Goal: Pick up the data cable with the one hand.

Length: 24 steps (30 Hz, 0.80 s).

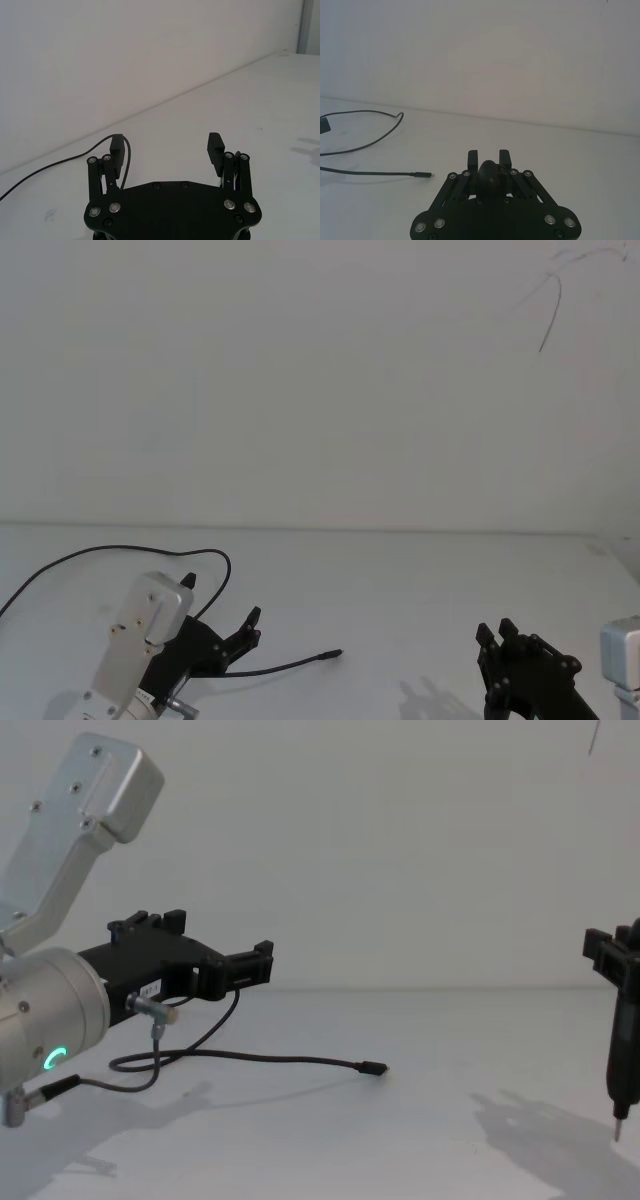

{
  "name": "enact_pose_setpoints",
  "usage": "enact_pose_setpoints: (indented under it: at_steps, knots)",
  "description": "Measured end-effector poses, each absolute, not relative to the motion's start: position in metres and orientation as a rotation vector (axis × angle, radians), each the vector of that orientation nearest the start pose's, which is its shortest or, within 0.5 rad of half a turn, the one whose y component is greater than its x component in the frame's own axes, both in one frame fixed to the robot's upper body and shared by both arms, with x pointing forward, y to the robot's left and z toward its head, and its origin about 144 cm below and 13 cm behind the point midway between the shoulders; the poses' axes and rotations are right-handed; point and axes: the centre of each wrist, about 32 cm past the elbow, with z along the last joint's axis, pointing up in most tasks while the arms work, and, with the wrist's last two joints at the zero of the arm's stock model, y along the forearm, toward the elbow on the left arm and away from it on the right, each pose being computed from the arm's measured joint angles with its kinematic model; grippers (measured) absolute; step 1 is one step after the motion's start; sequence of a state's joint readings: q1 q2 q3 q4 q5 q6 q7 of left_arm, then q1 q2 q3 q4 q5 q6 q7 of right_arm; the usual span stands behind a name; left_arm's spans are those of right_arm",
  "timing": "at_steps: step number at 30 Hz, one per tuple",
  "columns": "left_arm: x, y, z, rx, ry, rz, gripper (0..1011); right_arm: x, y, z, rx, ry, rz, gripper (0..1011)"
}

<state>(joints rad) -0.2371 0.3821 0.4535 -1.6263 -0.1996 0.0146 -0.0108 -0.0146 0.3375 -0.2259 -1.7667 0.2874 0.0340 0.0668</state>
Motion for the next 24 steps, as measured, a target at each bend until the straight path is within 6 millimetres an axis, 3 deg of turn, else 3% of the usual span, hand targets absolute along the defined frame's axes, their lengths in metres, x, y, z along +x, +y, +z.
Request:
enact_pose_setpoints:
  at_steps: [24]
  knots:
    - [0.4920, 0.1984, 1.2044, 0.061, -0.267, 1.124, 1001, 0.4433, -0.2371, 1.1887, 0.026, -0.075, -1.229, 250]
